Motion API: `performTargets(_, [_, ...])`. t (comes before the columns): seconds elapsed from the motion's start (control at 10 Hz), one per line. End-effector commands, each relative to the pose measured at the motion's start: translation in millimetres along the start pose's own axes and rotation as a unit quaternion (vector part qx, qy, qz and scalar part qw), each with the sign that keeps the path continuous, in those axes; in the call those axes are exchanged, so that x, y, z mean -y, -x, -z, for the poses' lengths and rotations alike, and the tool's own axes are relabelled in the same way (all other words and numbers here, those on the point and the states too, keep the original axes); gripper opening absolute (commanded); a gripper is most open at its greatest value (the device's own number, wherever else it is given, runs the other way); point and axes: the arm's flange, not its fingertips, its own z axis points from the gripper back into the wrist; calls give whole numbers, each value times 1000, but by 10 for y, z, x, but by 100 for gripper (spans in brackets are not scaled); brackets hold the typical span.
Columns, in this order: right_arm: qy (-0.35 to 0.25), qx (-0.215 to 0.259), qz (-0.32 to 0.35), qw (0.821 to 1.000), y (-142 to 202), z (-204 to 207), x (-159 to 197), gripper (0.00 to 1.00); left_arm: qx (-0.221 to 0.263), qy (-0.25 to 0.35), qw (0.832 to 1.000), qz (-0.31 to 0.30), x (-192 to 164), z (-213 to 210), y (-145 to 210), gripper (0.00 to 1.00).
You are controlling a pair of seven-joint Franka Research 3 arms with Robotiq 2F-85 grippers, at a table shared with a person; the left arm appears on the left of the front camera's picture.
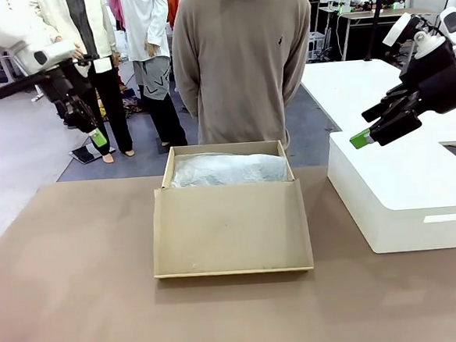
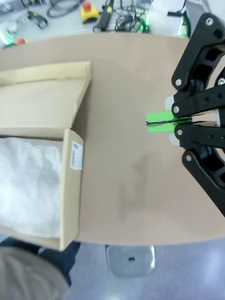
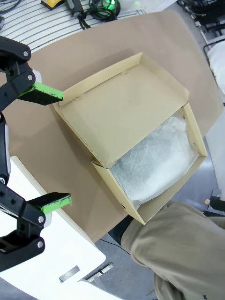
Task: Pack the shoes into the box.
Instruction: Close the Shoes Box.
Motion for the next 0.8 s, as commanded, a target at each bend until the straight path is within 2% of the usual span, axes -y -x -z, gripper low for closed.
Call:
performTargets(0.0, [-5, 7, 1, 1000, 0, 4, 8, 100, 36, -2, 999, -8, -84, 182, 112, 0])
performTargets(0.3, [-5, 7, 1, 1000, 0, 4, 8, 100, 79, -17, 995, -52, -227, 482, 244, 0])
performTargets(0.6, [-5, 7, 1, 1000, 0, 4, 8, 100, 73, -6, 995, -69, -255, 564, 190, 0])
performTargets(0.7, [-5, 7, 1, 1000, 0, 4, 8, 100, 69, -7, 996, -55, -315, 582, 272, 0])
